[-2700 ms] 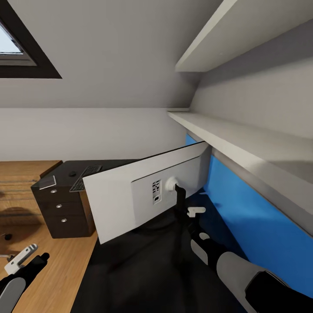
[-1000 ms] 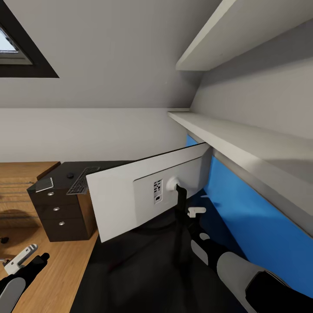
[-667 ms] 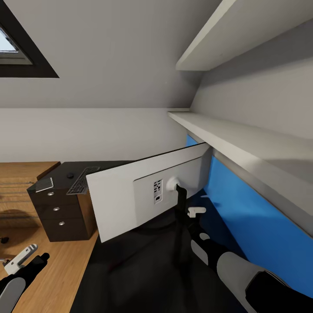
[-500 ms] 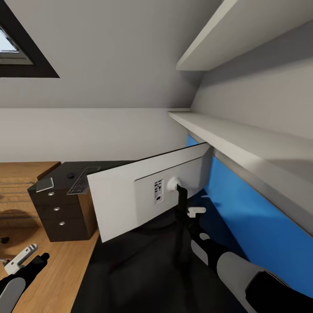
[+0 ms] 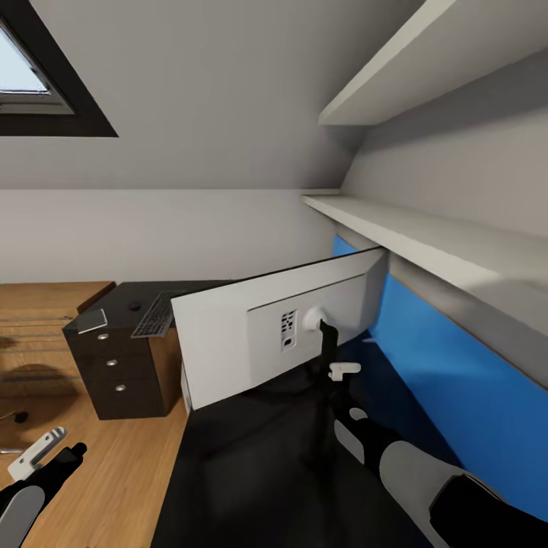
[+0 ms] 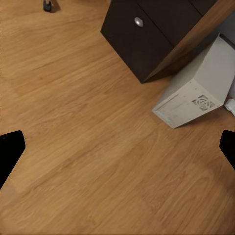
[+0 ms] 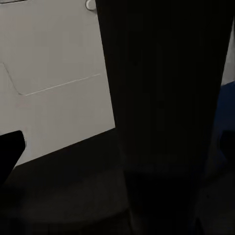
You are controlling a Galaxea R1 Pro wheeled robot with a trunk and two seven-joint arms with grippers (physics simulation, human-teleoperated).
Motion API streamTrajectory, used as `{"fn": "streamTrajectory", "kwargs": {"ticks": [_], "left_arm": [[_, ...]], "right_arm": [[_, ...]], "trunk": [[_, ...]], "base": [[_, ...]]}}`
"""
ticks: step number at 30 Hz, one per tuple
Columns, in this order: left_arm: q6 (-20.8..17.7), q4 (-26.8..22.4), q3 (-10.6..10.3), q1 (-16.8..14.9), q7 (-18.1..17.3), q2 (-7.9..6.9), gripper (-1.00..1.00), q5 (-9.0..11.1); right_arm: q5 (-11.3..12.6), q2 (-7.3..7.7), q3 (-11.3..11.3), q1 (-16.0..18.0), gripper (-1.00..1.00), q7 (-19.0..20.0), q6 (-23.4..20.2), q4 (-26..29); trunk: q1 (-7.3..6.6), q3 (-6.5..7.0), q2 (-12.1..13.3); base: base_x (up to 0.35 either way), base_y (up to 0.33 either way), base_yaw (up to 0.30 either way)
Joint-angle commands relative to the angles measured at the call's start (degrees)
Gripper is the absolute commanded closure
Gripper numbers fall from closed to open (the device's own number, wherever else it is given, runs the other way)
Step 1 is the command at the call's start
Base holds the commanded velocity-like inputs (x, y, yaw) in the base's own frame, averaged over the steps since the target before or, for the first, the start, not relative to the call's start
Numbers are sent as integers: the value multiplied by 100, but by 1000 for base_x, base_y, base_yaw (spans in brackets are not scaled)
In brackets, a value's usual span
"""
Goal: In the bedroom, organize the workspace by keeping the computer under the desk, ensuring the monitor is on the desk, placing the keyboard on the desk next to the monitor, placing the mouse on the desk next to the keyboard, moving the folder from the swivel chair onto the desk next to the mouse, stacking the notebook on top of the folder with the pen on top of the notebook, and positioning the swivel chair next to the desk.
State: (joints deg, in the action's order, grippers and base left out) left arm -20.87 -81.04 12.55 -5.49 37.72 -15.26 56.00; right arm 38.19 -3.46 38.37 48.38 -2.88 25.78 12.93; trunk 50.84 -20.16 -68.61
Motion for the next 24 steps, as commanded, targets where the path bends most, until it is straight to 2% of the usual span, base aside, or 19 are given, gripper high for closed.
{"fn": "streamTrajectory", "kwargs": {"ticks": [1, 10, 24], "left_arm": [[-22, -8, 2, -4, 33, 0, -100, 34], [-22, -8, 1, -4, 33, -1, -100, 34], [-27, -8, -3, -4, 25, 1, -100, 38]], "right_arm": [[15, -1, 75, 5, -100, -19, 17, -1], [16, 0, 75, 5, -100, -19, 17, -1], [14, -5, 78, 5, -100, -19, 23, -1]], "trunk": [[-1, -7, -5], [-1, -7, -5], [-1, -7, -5]], "base": [[-204, 9, 0], [-268, 2, 0], [-330, 12, 0]]}}
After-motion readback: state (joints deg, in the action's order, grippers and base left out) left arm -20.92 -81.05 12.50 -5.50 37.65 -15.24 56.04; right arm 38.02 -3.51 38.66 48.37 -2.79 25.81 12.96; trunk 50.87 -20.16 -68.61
